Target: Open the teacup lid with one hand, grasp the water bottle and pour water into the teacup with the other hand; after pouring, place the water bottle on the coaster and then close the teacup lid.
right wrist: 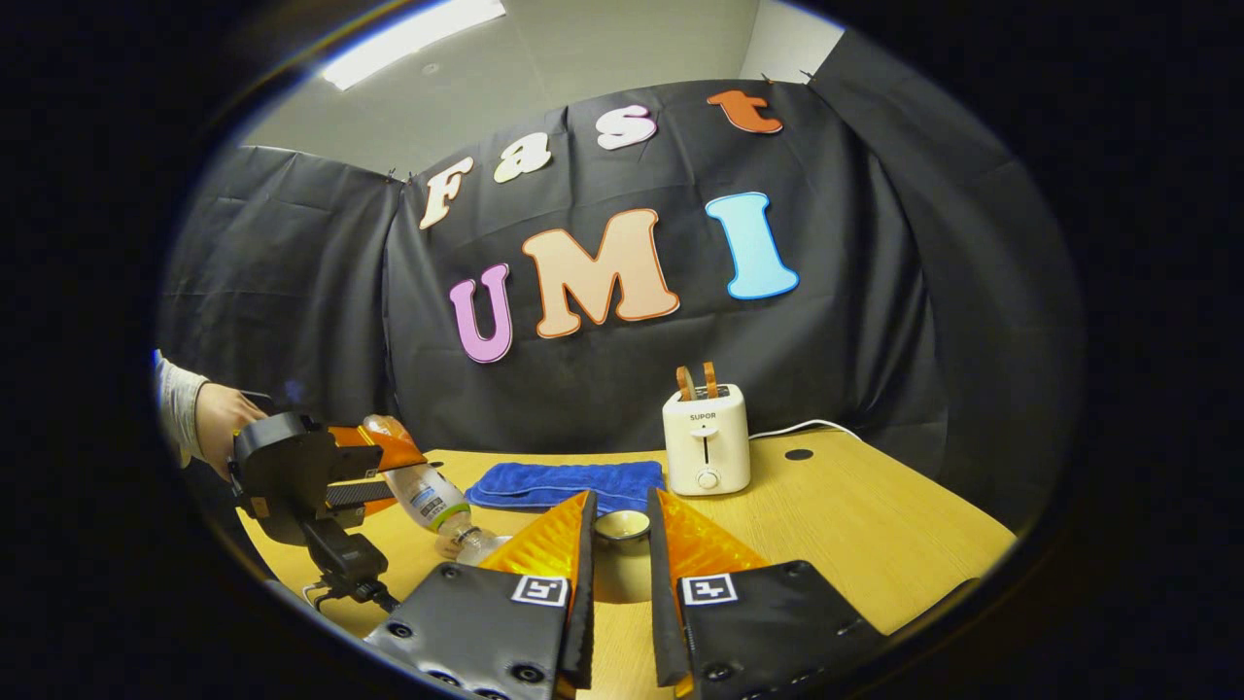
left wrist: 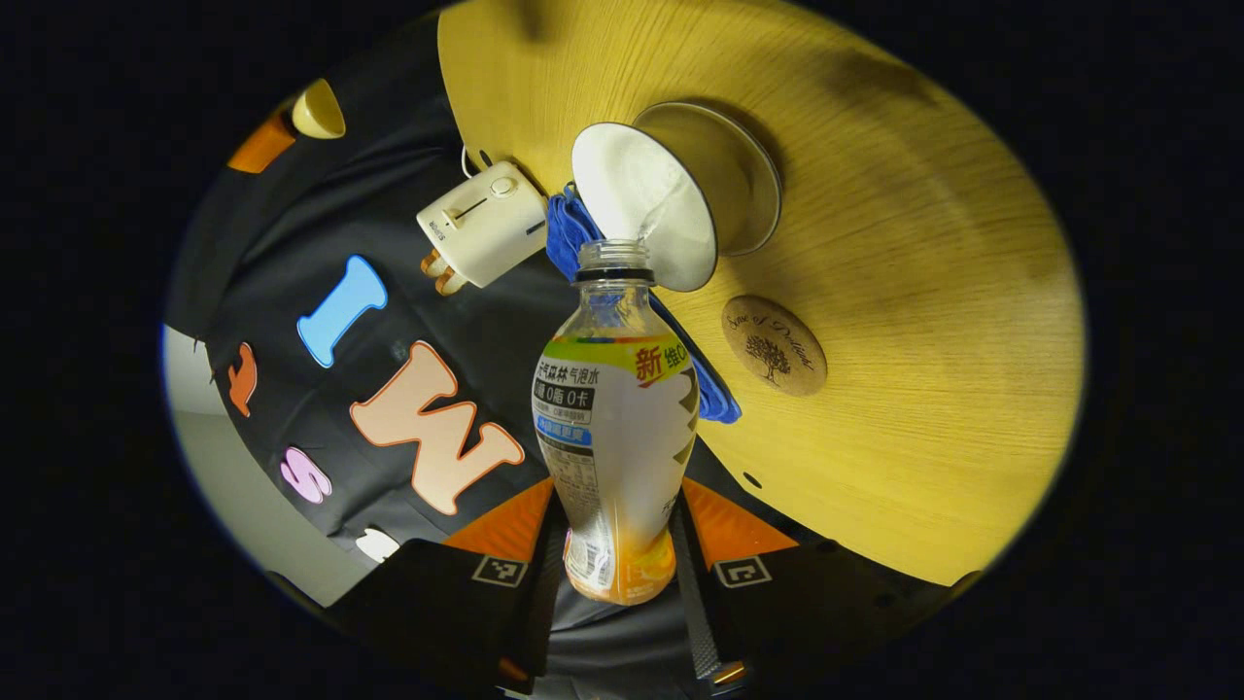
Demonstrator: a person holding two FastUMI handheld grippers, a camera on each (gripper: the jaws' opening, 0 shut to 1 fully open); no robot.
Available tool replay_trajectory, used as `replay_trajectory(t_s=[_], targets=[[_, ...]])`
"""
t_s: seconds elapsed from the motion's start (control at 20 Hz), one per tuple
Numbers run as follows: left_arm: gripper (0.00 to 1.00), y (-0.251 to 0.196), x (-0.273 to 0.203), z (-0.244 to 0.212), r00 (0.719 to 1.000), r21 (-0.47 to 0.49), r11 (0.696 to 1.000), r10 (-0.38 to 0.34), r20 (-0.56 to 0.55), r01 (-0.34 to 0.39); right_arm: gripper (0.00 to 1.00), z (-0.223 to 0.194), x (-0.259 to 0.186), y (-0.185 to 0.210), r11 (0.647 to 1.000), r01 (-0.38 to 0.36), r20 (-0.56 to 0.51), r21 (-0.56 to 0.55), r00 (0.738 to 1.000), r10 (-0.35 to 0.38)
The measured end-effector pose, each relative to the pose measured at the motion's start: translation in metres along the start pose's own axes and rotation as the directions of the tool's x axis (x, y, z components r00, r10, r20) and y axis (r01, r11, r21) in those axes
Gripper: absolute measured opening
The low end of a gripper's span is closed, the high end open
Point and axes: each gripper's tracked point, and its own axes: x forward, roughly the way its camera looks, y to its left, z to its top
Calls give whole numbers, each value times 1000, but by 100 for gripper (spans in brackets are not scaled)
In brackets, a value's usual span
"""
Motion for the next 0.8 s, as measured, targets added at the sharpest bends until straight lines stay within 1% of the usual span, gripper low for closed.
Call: replay_trajectory(t_s=[0.05, 0.1, 0.2, 0.35, 0.4, 0.45, 0.5, 0.55, 0.7, 0.75, 0.8], targets=[[54, -1, 0, 0, 1000, 8, 1000, -6, 2, 6, 28, 0, 0, 1, 1000, -7, -2, 8, 1000, 7], [55, -1, -1, 0, 1000, 12, 1000, -13, 0, 13, 30, 1, -2, 2, 1000, -13, -3, 17, 1000, 13], [55, -3, -1, 2, 1000, 25, 999, -21, 0, 21, 28, 2, 0, 1, 1000, -12, -1, 17, 1000, 12], [55, -3, -1, 3, 1000, 39, 999, -18, 4, 18, 28, -1, -1, 1, 1000, -14, -9, 25, 1000, 14], [54, -2, -1, 4, 1000, 42, 999, -17, 5, 17, 30, 0, 0, 1, 1000, -15, -10, 28, 1000, 15], [54, -1, -2, 4, 1000, 46, 999, -11, 5, 11, 28, 0, 0, 0, 999, -14, -10, 28, 1000, 15], [54, -1, -2, 5, 1000, 51, 999, -10, 4, 10, 28, 0, 0, 0, 1000, -15, -10, 27, 1000, 15], [55, 0, -3, 5, 1000, 53, 999, -8, 4, 8, 30, 0, -1, 0, 1000, -15, -11, 27, 1000, 15], [54, -1, -4, 7, 1000, 64, 998, -10, 7, 9, 26, 1, -1, 1, 999, -17, -8, 29, 1000, 18], [55, -1, -3, 5, 1000, 61, 998, -14, 7, 14, 30, 2, -1, 1, 999, -18, -7, 28, 1000, 18], [54, -1, -3, 5, 1000, 60, 998, -14, 7, 14, 30, 3, -2, 1, 999, -18, -5, 28, 1000, 18]])
